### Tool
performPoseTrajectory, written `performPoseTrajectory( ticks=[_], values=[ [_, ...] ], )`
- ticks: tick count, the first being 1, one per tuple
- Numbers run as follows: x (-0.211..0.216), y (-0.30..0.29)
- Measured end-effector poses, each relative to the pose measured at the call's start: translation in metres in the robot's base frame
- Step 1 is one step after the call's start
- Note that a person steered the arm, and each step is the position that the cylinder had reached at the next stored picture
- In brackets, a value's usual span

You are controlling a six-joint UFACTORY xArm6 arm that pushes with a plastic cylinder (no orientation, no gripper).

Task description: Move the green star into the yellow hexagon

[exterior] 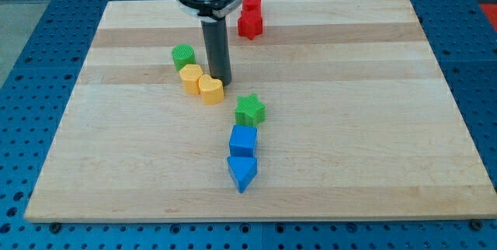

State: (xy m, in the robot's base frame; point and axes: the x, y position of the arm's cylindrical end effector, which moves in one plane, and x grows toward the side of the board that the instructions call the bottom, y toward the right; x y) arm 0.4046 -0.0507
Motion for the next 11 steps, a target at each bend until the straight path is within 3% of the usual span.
performPoseTrajectory(
  ticks=[2, 4, 6, 8, 11],
  values=[
    [0.051, 0.087],
    [0.118, 0.083],
    [0.081, 0.058],
    [0.074, -0.006],
    [0.058, -0.039]
  ],
)
